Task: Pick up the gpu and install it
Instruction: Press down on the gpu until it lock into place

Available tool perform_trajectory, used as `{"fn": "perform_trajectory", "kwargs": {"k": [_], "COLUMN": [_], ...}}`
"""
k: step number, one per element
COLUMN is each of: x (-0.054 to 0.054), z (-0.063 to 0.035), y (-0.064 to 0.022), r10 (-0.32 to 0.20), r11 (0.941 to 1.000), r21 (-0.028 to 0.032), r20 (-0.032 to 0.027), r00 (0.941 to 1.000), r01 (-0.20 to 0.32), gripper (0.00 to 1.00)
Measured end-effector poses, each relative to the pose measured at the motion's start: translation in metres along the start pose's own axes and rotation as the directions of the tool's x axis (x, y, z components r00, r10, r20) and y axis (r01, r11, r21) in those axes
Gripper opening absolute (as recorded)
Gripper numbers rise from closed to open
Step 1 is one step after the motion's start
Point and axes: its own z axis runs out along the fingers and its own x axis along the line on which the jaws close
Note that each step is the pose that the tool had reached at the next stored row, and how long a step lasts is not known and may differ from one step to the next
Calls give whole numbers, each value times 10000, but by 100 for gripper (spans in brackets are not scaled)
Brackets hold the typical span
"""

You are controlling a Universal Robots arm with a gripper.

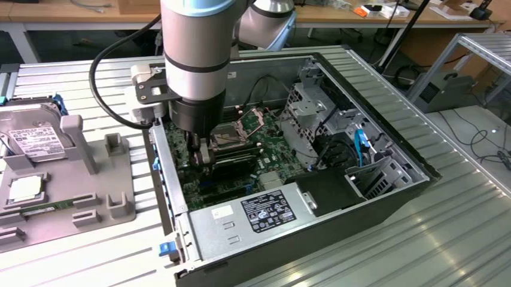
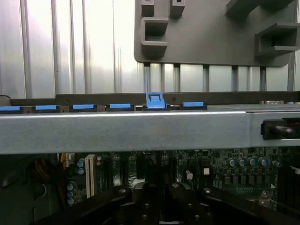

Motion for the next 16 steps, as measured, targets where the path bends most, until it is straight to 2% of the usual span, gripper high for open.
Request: {"fn": "perform_trajectory", "kwargs": {"k": [6, 14, 16], "x": [6, 67, 70], "z": [13, 20, 38], "y": [-1, 0, 0], "r10": [-1, 1, 0], "r11": [10000, 10000, 10000], "r21": [2, -2, -5], "r20": [3, 120, 126], "r00": [10000, 9999, 9999], "r01": [1, -1, 0], "gripper": [11, 11, 11]}}
